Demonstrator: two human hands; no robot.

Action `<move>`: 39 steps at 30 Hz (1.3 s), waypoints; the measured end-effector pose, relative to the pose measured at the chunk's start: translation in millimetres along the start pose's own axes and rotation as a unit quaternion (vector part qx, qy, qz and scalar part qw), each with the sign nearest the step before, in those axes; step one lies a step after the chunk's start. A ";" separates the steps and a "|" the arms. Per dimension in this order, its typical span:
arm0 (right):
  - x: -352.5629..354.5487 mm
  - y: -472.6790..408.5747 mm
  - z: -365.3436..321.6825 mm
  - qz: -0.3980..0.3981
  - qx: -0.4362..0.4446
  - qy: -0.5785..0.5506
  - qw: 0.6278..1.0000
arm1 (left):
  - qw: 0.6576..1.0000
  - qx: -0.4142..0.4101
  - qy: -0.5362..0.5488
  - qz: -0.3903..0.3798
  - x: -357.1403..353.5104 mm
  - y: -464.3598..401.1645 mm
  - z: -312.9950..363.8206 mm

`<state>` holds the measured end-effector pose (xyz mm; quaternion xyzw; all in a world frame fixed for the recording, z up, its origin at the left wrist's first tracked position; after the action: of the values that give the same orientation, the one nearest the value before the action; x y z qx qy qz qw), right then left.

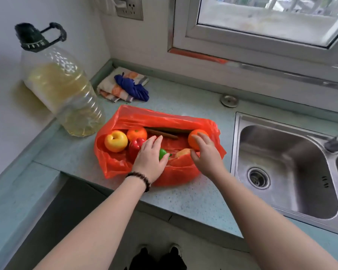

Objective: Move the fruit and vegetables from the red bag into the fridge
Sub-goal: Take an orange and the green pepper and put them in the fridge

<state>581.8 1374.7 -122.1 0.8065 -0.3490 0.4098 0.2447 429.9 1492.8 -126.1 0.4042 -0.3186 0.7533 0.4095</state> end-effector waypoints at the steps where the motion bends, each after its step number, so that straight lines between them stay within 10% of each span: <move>1: -0.9 -10.0 0.8 0.006 -0.008 0.007 1.000 | 1.000 -0.002 0.003 -0.010 -4.7 -4.9 -3.2; 10: -16.3 -55.4 8.9 -0.042 -0.096 0.053 0.993 | 0.994 -0.023 -0.045 -0.093 -41.3 -9.3 -19.2; 39: 3.7 -7.4 -29.2 0.038 0.011 -0.147 0.988 | 0.984 0.042 0.097 0.143 6.8 -11.4 5.5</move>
<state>574.7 1398.0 -103.9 0.8469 -0.4068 0.2995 0.1659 439.5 1496.0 -115.9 0.2965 -0.3003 0.8521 0.3095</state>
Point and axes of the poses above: each hand's wrist, its own y-axis away from the middle knuckle, its own x-axis out of the back of the hand, z = x × y, the point moved 2 cm from there along -y, towards the middle knuckle, and after that the axes turned 14 degrees about -x, right-handed, at the moved point
